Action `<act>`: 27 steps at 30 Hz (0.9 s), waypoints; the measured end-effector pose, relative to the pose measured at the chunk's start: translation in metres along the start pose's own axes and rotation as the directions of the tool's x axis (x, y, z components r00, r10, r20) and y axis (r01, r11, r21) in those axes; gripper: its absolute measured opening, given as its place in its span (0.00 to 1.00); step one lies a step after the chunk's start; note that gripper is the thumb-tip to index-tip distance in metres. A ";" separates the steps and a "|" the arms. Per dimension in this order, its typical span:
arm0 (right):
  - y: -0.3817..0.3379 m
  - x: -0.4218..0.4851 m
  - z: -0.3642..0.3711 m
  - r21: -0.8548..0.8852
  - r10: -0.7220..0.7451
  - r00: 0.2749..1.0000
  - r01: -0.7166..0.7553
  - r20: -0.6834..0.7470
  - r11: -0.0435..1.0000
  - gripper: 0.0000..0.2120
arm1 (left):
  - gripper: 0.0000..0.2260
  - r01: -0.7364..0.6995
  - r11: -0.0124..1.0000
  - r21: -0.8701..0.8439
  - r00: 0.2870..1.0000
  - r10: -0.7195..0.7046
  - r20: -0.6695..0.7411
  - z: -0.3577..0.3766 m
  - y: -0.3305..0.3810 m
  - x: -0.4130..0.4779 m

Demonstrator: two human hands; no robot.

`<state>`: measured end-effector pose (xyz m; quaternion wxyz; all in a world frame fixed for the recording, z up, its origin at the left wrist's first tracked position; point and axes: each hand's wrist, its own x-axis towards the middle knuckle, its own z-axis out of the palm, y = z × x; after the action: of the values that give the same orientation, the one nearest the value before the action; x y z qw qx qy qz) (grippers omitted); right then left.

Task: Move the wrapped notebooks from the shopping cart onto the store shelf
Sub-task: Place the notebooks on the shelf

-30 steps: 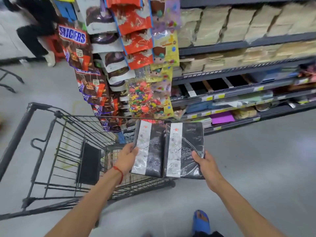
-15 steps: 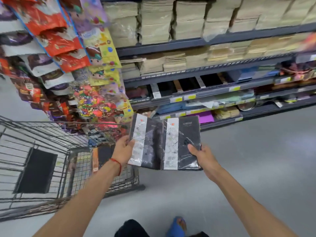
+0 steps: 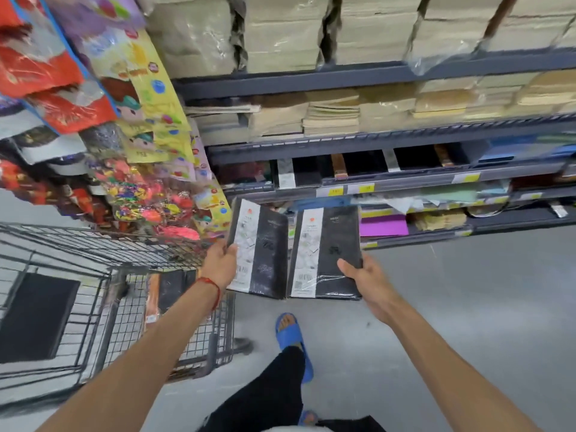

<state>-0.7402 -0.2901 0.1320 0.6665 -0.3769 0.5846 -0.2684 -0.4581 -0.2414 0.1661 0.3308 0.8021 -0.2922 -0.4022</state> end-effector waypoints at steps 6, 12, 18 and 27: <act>-0.030 0.087 0.006 -0.023 0.036 0.999 -0.035 0.034 0.999 0.17 | 0.14 0.024 0.995 0.094 1.000 -0.022 -0.019 0.012 0.019 0.064; -0.057 0.162 0.008 0.020 0.076 0.994 -0.078 0.078 0.997 0.19 | 0.10 0.080 0.990 0.116 0.994 -0.071 -0.081 0.021 0.031 0.087; -0.081 0.204 0.006 -0.179 0.184 0.965 -0.150 0.189 0.972 0.45 | 0.16 0.203 0.977 0.067 0.972 -0.192 -0.135 0.036 0.033 0.087; -0.071 0.198 -0.001 -0.635 -0.034 0.967 0.193 0.254 0.748 0.67 | 0.13 0.258 0.963 -0.073 0.930 -0.268 -0.252 0.047 0.036 0.078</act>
<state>-0.7012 -0.4890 0.0754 0.5368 -0.6491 0.5373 -0.0424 -0.4656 -0.3347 0.1371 0.3249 0.8731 -0.1284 -0.3400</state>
